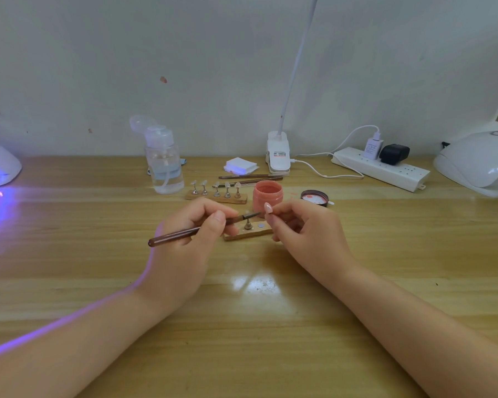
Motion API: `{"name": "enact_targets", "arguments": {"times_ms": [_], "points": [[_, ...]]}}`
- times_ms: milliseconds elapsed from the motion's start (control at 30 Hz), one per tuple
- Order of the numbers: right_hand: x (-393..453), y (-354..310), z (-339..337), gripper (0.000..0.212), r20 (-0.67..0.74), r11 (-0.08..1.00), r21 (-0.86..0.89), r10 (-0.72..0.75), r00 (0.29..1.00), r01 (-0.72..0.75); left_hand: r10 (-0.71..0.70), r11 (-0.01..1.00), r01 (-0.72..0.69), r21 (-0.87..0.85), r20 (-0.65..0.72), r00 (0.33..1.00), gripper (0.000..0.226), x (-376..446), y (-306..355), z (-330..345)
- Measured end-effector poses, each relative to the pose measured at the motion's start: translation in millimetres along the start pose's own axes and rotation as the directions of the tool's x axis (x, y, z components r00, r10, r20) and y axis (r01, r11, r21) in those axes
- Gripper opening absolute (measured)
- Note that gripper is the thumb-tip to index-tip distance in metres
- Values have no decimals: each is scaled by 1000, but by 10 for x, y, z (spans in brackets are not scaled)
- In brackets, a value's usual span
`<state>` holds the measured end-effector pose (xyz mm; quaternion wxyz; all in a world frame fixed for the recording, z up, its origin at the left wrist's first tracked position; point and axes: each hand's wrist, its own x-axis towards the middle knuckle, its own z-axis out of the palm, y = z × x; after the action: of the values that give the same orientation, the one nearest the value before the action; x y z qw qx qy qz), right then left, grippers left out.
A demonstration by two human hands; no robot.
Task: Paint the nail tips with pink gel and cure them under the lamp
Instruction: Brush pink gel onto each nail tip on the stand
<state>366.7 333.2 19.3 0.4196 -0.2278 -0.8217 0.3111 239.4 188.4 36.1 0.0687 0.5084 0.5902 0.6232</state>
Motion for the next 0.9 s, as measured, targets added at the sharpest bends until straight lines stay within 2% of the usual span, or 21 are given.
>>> {"name": "enact_targets", "arguments": {"times_ms": [233,400,600,800,900], "points": [[2,3,8,5,3,1000,-1,13,1000,-13,25,1000,-26,-12,-54,998,21,-5,15,16],[-2,-4,0,3,-3,1000,-15,9,1000,-10,6,1000,-6,-2,2,1000,21,-17,-2,17],[-1,6,0,4,-10,999,-36,8,1000,-9,38,999,-39,-9,-36,999,20,-14,12,8],[-5,9,-2,3,-13,999,-51,6,1000,-6,16,1000,-16,6,36,999,18,-19,-21,15],[0,7,1,4,-20,998,-56,4,1000,-5,60,998,-60,11,8,998,21,-30,-19,-7]]}}
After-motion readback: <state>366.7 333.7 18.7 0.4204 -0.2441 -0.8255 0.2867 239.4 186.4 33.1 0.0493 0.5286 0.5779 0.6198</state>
